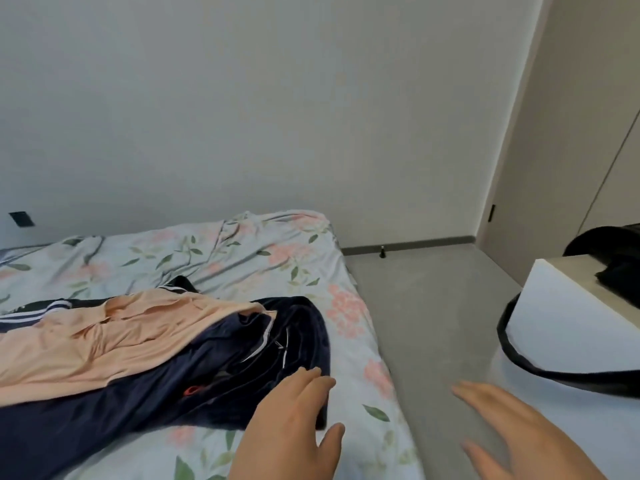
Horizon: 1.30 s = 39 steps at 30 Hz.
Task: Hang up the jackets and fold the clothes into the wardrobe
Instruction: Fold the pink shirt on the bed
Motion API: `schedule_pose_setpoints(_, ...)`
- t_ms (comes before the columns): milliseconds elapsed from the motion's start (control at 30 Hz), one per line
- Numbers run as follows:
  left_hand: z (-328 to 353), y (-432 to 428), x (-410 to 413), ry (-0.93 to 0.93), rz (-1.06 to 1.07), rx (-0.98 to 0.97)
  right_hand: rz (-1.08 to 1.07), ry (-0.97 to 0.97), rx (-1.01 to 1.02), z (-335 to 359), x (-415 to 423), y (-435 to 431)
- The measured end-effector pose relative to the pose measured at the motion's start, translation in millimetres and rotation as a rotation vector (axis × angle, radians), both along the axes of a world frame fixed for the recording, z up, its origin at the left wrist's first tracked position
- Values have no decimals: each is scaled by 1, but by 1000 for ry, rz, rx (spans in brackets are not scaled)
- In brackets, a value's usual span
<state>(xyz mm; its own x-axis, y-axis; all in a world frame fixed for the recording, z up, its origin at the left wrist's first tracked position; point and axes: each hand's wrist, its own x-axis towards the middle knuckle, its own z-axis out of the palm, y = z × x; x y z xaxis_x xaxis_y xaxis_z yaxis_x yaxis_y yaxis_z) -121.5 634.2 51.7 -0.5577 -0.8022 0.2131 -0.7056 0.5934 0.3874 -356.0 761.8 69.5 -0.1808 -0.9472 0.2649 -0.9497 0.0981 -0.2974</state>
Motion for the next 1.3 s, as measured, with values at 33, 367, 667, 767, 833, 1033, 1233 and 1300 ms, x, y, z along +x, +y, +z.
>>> schedule_pose_setpoints(33, -3, -10, 11, -4, 26, 6, 12, -9, 12, -3, 8, -13)
schedule_pose_setpoints(367, -60, -125, 149, -13, 301, 15, 235, -137, 171, -67, 104, -155)
schedule_pose_setpoints(667, -124, -246, 214, 133, 436, 121, 454, -176, 272, -95, 186, -274)
schedule_pose_setpoints(767, -152, -262, 212, 6, 496, 95, 486, -168, 252, -102, 202, -301)
schedule_pose_setpoints(833, -172, -258, 206, 20, 513, 16, 509, -141, 233, -110, 212, -318)
schedule_pose_setpoints(1033, -208, -253, 196, 154, 573, -276, 541, -77, 185, -136, 244, -383)
schedule_pose_setpoints(1233, -224, -259, 198, 219, 551, -309, 317, -228, 334, -183, 249, -411)
schedule_pose_setpoints(1300, -224, -258, 199, 195, 564, -263, 285, -382, 331, -190, 247, -403)
